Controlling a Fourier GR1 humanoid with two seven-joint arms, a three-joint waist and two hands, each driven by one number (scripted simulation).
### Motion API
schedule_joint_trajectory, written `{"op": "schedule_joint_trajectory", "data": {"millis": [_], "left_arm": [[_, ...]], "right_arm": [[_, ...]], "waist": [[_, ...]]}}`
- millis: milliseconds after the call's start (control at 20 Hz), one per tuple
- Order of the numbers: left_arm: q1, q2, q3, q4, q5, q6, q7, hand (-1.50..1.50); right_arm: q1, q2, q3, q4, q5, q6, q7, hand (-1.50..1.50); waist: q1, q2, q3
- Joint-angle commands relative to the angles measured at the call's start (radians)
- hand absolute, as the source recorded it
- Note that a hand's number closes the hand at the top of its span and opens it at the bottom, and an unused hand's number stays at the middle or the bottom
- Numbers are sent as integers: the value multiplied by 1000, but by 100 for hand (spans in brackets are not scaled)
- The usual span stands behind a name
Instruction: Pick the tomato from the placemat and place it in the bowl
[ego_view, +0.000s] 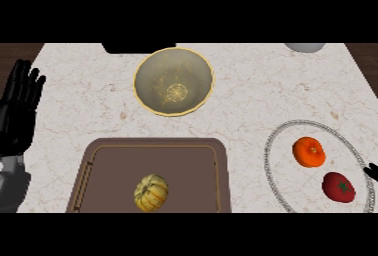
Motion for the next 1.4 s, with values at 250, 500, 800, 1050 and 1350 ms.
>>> {"op": "schedule_joint_trajectory", "data": {"millis": [250,500,800,1050,1350], "left_arm": [[-30,14,66,35,7,-68,1,0],[35,-7,86,1,10,-110,-3,0],[-25,-41,81,19,-65,-75,23,0],[-51,-107,33,16,-119,-23,28,0],[-16,-49,121,33,-75,-131,-5,0]], "right_arm": [[-26,148,95,234,249,-69,-174,-150],[-162,160,16,327,217,-2,-224,-150],[-144,235,22,333,291,-2,-309,-150],[-202,287,79,396,395,-20,-268,-150],[-345,301,44,624,425,-24,-363,-150]], "waist": [[-3,0,1],[4,-1,0],[-2,0,0],[0,0,0],[6,1,0]]}}
